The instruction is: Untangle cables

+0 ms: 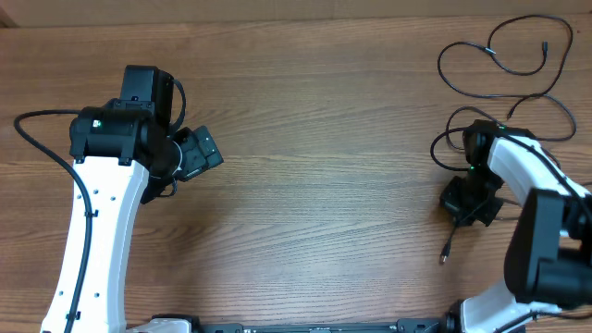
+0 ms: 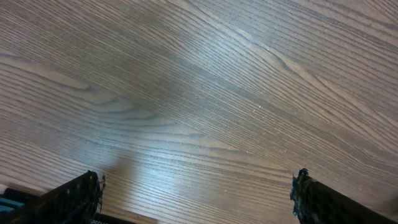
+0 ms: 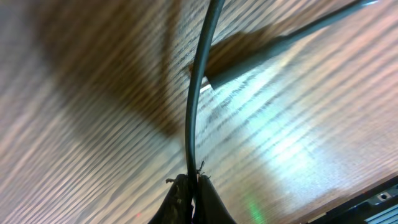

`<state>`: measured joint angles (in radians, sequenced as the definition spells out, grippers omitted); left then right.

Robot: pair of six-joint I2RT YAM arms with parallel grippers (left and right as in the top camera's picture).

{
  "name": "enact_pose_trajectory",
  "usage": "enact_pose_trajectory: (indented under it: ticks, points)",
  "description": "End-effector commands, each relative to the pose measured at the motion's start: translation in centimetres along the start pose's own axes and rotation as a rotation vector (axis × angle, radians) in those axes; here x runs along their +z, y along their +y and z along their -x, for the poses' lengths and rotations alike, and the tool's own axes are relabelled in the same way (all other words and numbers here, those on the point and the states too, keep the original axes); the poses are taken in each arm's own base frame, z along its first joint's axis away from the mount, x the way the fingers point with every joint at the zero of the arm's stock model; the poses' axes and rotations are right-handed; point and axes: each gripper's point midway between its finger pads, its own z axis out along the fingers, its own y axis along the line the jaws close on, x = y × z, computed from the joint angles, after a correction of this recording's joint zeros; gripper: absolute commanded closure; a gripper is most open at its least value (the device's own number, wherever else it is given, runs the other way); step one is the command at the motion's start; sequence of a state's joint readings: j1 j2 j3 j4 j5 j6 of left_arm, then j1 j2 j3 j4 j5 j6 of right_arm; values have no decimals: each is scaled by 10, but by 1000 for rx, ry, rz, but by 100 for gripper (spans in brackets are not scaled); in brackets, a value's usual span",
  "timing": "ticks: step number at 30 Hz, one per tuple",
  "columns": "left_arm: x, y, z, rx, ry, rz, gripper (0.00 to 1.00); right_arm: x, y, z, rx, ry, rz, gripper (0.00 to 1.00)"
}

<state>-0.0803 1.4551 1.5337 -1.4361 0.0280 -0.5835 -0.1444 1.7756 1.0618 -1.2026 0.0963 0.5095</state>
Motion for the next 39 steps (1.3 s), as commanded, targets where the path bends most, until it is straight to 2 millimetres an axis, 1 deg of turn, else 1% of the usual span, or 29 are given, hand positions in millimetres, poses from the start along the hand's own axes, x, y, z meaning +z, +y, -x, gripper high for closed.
enact_pose_trajectory:
  ticks: [1, 2, 4, 6, 7, 8, 9, 10, 14, 19, 24, 28, 31, 34, 36, 39]
  points:
    - [-8, -1, 5, 10, -31, -8, 0, -27, -4, 7, 39, -111, 48, 96]
    - [-8, -1, 5, 10, -31, -8, 0, -31, -4, 7, 47, -127, 58, 82]
    - [-8, -1, 5, 10, -31, -8, 0, -35, -4, 7, 57, -138, 68, 41]
    - [-8, -1, 5, 10, -31, -8, 0, -36, -4, 7, 57, -140, 70, 33]
    - [-8, -1, 5, 10, -31, -8, 0, -36, -4, 7, 57, -139, 69, 24]
    - [-8, -1, 5, 10, -31, -8, 0, -36, -4, 7, 58, -139, 69, 11]
    - [-8, -1, 5, 10, -32, -9, 0, -36, -5, 6, 57, -138, 68, 2]
    - [-8, -1, 5, 10, -32, -9, 1, -36, -5, 6, 58, -137, 68, 0]
    - [-8, -1, 5, 10, -31, -8, 0, -36, -4, 4, 60, -130, 74, 0]
    - [-8, -1, 5, 10, -32, -9, 0, -49, -4, 4, 59, -133, 83, 0]
    - [-8, -1, 5, 10, -31, -8, 0, -81, -5, 7, 63, -179, 116, 0]
    - [-8, -1, 5, 10, -31, -8, 0, -104, -5, 4, 57, -210, 156, 0]
    - [-8, -1, 5, 10, -32, -9, 0, -113, 4, 0, -14, -211, 220, 0]
    - [-8, -1, 5, 10, -31, -8, 0, -116, 21, -10, -126, -172, 312, 0]
    - [-8, -1, 5, 10, -32, -8, 0, -119, 34, -19, -231, -143, 388, 0]
    - [-8, -1, 5, 10, -31, -8, 0, -124, 44, -26, -303, -126, 453, 0]
